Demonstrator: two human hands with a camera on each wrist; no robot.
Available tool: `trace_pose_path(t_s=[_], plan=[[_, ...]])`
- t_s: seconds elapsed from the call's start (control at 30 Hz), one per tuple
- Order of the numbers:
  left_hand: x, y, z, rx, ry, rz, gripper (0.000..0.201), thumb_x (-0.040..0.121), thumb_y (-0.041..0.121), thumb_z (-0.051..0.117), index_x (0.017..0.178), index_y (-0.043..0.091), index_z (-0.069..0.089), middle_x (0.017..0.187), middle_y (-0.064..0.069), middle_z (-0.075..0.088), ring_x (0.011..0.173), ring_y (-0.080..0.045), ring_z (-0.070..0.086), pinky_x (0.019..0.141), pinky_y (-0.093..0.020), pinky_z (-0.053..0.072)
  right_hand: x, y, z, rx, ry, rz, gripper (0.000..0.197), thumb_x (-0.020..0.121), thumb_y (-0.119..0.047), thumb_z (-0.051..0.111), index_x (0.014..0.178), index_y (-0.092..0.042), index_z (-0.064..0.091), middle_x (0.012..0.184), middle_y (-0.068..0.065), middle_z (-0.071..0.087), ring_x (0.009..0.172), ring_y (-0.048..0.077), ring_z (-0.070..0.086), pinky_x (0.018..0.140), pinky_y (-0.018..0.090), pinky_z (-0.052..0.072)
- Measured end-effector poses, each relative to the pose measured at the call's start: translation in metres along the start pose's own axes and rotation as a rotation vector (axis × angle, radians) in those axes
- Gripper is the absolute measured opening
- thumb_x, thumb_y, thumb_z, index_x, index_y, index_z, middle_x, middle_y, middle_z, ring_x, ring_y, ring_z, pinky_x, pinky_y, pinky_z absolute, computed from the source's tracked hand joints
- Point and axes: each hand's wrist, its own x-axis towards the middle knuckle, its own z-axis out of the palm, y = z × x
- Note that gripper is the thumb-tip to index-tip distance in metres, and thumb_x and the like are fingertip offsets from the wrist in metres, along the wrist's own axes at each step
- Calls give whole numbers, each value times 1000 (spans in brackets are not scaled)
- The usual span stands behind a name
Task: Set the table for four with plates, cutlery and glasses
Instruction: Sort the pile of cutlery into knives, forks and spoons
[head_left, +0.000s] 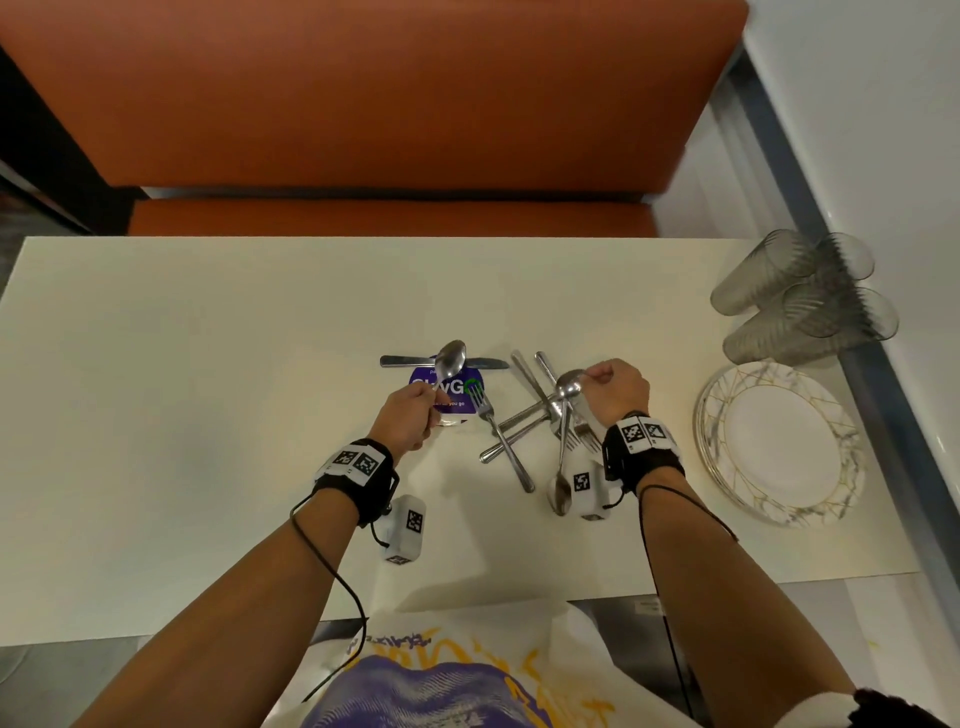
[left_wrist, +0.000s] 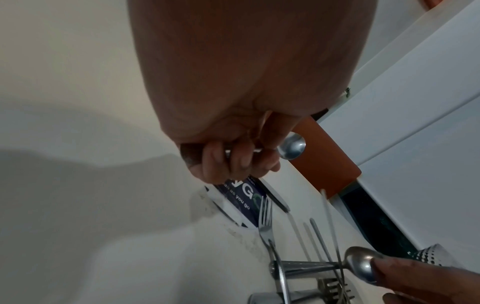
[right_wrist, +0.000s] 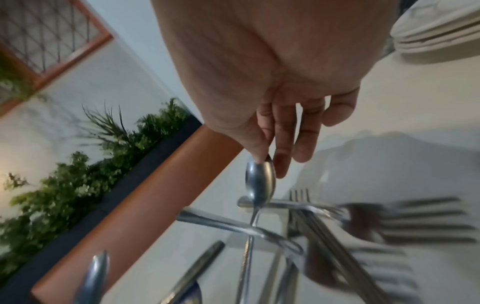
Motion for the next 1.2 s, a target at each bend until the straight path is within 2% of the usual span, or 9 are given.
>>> trace_pose_path(t_s=[0.27, 0.37, 0.47, 0.7, 0.83, 0.9, 1.0, 1.13, 1.2], plan=[[-8, 16, -1, 4, 31, 86, 26, 102, 11, 43, 100, 8, 69, 72, -5, 64, 47, -12, 49, 37, -19, 32, -16, -40, -42, 164, 191, -242, 10, 94, -17, 66, 103, -13, 65, 95, -1, 67, 80, 17, 59, 73, 21, 41], [-11, 21, 2, -34, 1, 136, 27, 103, 7, 43, 101, 3, 70, 82, -13, 73, 69, -24, 67, 49, -27, 49, -30, -62, -42, 226, 185, -337, 8, 93, -18, 68, 101, -15, 66, 92, -4, 67, 72, 4, 56, 64, 7, 39], [-14, 26, 6, -75, -9, 155, 28, 104, 6, 45, 106, -5, 70, 95, -22, 76, 85, -32, 73, 64, -32, 61, -46, -82, -30, 287, 119, -408, 6, 91, -17, 70, 97, -15, 68, 89, -4, 69, 74, 4, 60, 65, 4, 44], [-39, 32, 6, -103, -176, 217, 29, 104, 2, 41, 105, -3, 70, 94, -23, 77, 87, -37, 77, 78, -43, 61, -74, -105, 18, 266, 14, -435, 5, 91, -16, 70, 94, -19, 66, 85, -2, 70, 76, 7, 62, 62, 4, 43], [-50, 29, 2, -112, -244, 201, 29, 106, 5, 41, 110, 0, 70, 84, -17, 76, 68, -30, 69, 60, -35, 55, -80, -105, 33, 239, 67, -441, 7, 90, -15, 69, 97, -16, 67, 95, -2, 67, 82, 12, 61, 73, 21, 51], [-50, 25, 0, -138, -246, 180, 27, 106, 7, 44, 110, 4, 71, 79, -12, 73, 60, -25, 61, 56, -33, 46, -82, -104, 34, 258, 32, -394, 13, 91, -14, 68, 104, -16, 66, 96, 0, 67, 83, 15, 64, 72, 22, 54], [-49, 22, -2, -155, -286, 171, 27, 107, 10, 46, 113, 5, 71, 85, -14, 73, 61, -25, 62, 57, -35, 48, -82, -101, 33, 278, -7, -368, 13, 91, -12, 66, 103, -15, 71, 88, -1, 71, 81, 18, 70, 76, 38, 63], [-50, 22, -4, -140, -379, 160, 29, 109, 11, 44, 119, 1, 69, 96, -19, 75, 84, -36, 74, 83, -49, 62, -80, -98, 25, 261, -15, -408, 13, 91, -9, 67, 96, -13, 78, 81, -2, 73, 75, 20, 72, 81, 41, 62], [-49, 23, -3, -109, -393, 154, 29, 109, 12, 44, 119, 1, 68, 92, -16, 73, 75, -31, 71, 71, -42, 61, -79, -95, 24, 267, -17, -410, 13, 90, -10, 68, 96, -12, 79, 81, 0, 75, 74, 21, 72, 81, 44, 62]])
